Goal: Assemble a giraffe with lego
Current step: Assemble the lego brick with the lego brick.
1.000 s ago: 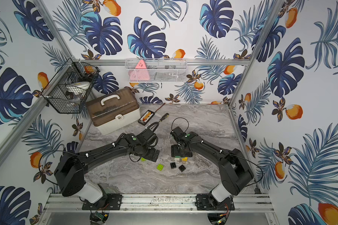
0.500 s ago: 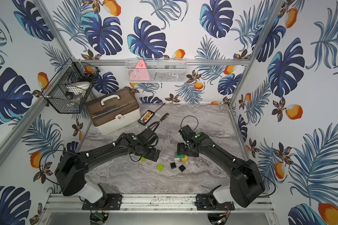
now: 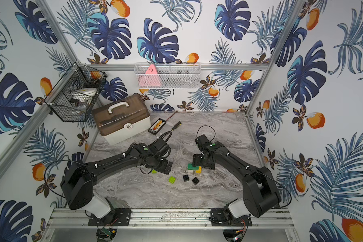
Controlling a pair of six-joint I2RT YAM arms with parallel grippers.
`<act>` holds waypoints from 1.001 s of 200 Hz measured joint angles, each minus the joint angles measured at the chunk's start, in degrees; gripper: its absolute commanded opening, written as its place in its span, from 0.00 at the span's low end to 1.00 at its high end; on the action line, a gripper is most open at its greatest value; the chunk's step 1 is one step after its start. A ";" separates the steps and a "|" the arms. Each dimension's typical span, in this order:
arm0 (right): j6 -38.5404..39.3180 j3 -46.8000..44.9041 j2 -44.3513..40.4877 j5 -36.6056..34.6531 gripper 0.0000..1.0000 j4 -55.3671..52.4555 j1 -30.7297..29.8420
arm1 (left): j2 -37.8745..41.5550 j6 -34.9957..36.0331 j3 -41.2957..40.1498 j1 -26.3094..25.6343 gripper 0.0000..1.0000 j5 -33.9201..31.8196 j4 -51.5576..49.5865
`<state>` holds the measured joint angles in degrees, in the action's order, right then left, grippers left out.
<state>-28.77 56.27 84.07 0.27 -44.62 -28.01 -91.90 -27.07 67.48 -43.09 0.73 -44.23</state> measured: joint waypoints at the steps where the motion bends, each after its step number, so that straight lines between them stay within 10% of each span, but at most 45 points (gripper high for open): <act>1: 0.07 -0.04 0.00 0.00 0.80 0.02 0.00 | -0.02 0.00 0.00 0.00 0.99 0.00 0.02; 200: 0.98 0.15 -0.66 1.27 0.82 2.49 0.79 | -1.01 0.22 1.77 1.88 0.99 -1.36 -2.14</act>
<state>-27.79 56.42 83.42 1.54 -42.13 -27.22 -92.90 -26.85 69.25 -41.21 -0.62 -46.37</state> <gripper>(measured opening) 0.825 0.989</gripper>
